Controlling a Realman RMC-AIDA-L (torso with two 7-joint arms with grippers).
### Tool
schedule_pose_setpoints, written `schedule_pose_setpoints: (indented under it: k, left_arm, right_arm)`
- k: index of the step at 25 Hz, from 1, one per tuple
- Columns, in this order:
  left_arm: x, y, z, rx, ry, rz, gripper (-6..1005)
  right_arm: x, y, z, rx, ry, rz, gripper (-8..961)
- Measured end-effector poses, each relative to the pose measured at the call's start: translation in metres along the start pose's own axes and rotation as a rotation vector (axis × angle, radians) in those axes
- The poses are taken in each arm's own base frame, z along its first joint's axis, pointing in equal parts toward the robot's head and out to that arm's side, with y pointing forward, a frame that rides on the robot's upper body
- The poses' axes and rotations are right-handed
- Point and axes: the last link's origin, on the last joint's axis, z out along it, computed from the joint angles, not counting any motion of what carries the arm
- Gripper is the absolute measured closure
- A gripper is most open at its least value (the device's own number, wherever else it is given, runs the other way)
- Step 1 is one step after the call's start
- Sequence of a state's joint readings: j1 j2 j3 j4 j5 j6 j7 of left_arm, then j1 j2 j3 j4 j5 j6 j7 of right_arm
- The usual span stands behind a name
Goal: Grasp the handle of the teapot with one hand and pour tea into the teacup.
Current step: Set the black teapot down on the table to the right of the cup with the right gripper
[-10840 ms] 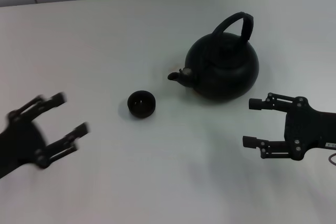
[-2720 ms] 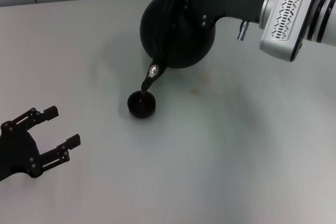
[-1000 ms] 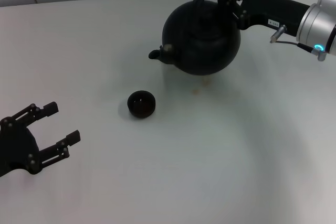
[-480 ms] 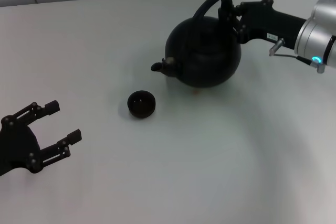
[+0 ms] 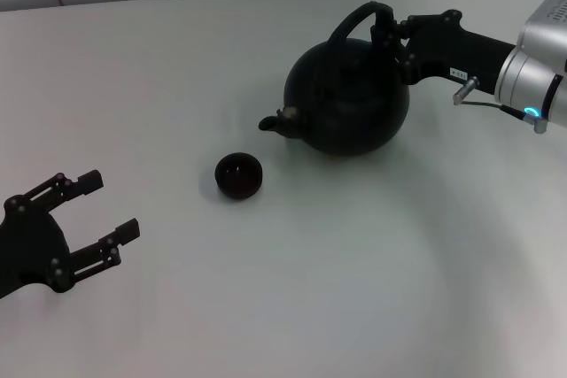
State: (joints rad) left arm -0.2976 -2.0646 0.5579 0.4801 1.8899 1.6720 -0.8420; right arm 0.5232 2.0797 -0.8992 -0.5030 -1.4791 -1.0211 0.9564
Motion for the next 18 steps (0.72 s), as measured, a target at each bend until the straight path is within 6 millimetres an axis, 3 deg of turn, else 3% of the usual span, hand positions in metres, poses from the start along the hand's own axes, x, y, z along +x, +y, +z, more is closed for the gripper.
schedule_pose_setpoints:
  k: [15, 18]
  left_arm:
    - [0.0009, -0.0012, -0.0008, 0.004, 0.001, -0.012, 210]
    - [0.0010, -0.0012, -0.0008, 0.004, 0.001, -0.015, 210]
  right_arm:
    - [0.0014, -0.0015, 0.0008, 0.011, 0.011, 0.005, 771]
    - [0.0020, -0.0028, -0.0009, 0.020, 0.008, 0.009, 649]
